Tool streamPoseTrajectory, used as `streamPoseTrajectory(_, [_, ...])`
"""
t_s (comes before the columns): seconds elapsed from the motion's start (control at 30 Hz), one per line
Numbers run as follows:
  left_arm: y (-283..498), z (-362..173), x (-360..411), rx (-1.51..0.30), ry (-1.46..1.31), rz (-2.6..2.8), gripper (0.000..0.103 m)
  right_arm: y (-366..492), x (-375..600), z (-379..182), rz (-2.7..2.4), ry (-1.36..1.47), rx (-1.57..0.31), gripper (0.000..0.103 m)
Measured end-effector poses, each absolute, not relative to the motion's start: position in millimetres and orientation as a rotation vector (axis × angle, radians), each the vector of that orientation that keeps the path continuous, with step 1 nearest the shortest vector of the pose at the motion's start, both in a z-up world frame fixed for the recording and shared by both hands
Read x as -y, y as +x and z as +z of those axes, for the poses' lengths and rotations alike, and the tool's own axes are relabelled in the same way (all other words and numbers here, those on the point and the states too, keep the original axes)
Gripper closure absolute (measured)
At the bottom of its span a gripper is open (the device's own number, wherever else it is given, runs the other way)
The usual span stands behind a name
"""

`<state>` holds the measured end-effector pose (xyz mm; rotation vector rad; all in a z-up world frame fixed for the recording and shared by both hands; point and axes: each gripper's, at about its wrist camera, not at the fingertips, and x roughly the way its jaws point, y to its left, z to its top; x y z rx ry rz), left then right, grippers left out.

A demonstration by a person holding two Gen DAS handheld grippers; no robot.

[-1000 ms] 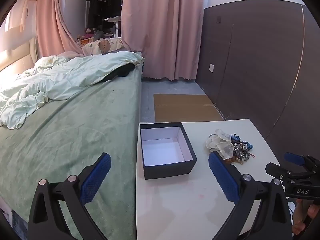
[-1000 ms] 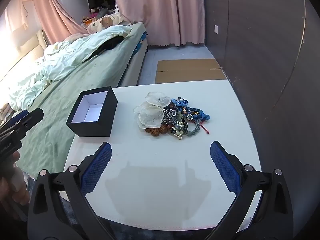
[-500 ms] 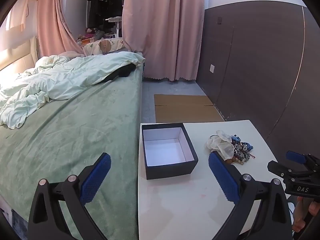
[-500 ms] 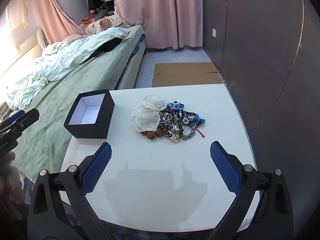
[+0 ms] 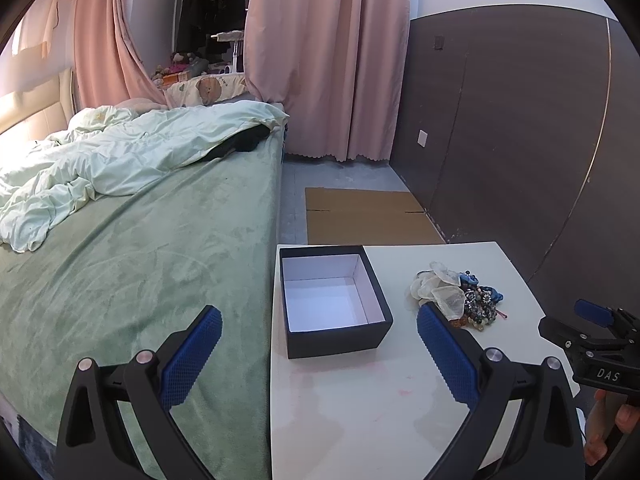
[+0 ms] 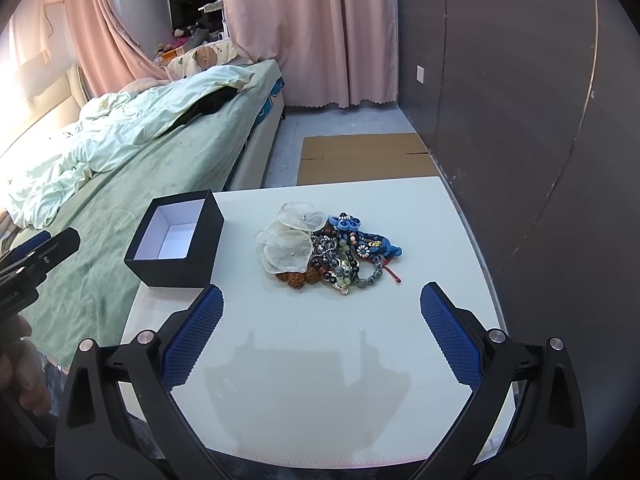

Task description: Organize jewelry

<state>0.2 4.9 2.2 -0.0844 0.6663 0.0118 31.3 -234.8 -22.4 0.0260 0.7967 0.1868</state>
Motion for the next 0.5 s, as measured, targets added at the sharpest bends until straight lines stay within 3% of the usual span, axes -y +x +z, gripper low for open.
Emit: streamPoseTrajectory(0.5, [0.3,0.3,-0.9,-0.656,-0.077,0.019,0.008,28.3,238.6,-13.6,0.179,0.039,-0.751,0.004])
